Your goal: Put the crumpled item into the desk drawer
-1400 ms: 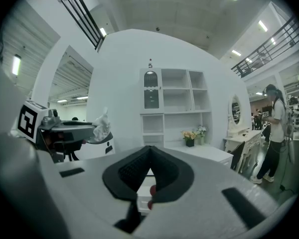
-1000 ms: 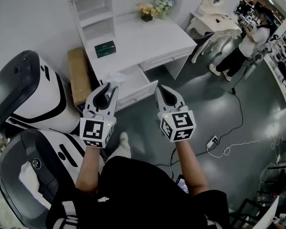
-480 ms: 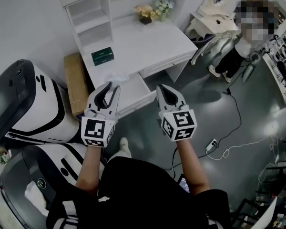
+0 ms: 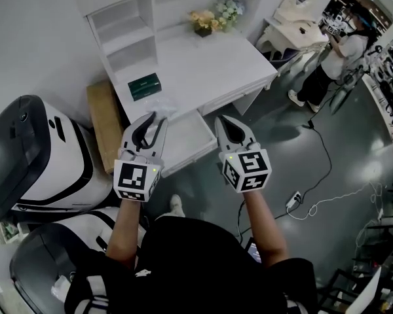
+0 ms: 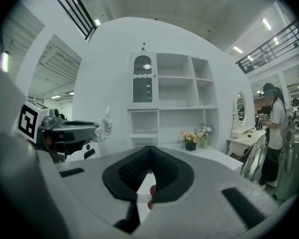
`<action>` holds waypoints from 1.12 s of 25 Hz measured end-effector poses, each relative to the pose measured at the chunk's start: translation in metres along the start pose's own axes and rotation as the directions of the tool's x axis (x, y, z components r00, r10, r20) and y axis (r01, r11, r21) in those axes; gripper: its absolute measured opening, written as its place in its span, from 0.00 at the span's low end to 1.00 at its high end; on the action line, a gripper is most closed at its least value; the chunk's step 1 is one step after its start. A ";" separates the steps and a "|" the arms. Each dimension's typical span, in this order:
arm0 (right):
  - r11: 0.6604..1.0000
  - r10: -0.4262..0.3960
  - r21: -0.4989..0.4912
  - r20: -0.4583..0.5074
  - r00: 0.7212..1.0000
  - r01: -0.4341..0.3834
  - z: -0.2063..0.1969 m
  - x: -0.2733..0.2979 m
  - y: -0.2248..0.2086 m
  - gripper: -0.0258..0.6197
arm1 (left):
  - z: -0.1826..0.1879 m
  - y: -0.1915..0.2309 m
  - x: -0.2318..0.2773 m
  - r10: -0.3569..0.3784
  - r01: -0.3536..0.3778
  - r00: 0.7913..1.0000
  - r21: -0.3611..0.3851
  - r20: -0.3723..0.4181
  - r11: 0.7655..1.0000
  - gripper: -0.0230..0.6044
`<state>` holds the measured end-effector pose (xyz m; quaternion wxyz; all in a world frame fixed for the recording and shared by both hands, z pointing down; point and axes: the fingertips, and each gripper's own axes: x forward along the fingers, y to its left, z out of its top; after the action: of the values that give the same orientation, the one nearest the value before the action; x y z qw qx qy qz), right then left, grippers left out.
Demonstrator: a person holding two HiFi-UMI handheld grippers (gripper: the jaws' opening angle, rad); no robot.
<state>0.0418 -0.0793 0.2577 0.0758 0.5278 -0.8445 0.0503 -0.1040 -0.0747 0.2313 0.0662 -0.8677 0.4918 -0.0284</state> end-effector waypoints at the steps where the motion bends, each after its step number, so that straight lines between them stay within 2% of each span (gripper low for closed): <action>1: 1.000 -0.002 0.000 -0.002 1.000 0.002 0.001 0.007 0.001 0.03 | -0.001 0.006 0.004 -0.004 0.004 1.000 -0.004 0.000 1.000 0.16; 14: 1.000 -0.026 0.000 -0.036 0.999 0.026 -0.006 0.063 0.014 0.03 | -0.032 0.053 0.027 -0.041 0.041 0.999 -0.036 -0.021 0.999 0.16; 22: 0.999 -0.028 0.018 -0.045 0.999 0.029 -0.017 0.084 0.014 0.03 | -0.043 0.060 0.040 -0.067 0.066 0.997 -0.024 -0.034 0.998 0.16; 28: 0.999 -0.033 0.028 -0.054 0.998 0.035 -0.021 0.096 -0.004 0.03 | -0.054 0.052 0.062 -0.093 0.092 0.994 -0.023 -0.059 0.996 0.16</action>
<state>0.0057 -0.1629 0.2962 0.0913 0.5415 -0.8323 0.0755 -0.1229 -0.1593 0.2765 0.0414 -0.8889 0.4531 -0.0527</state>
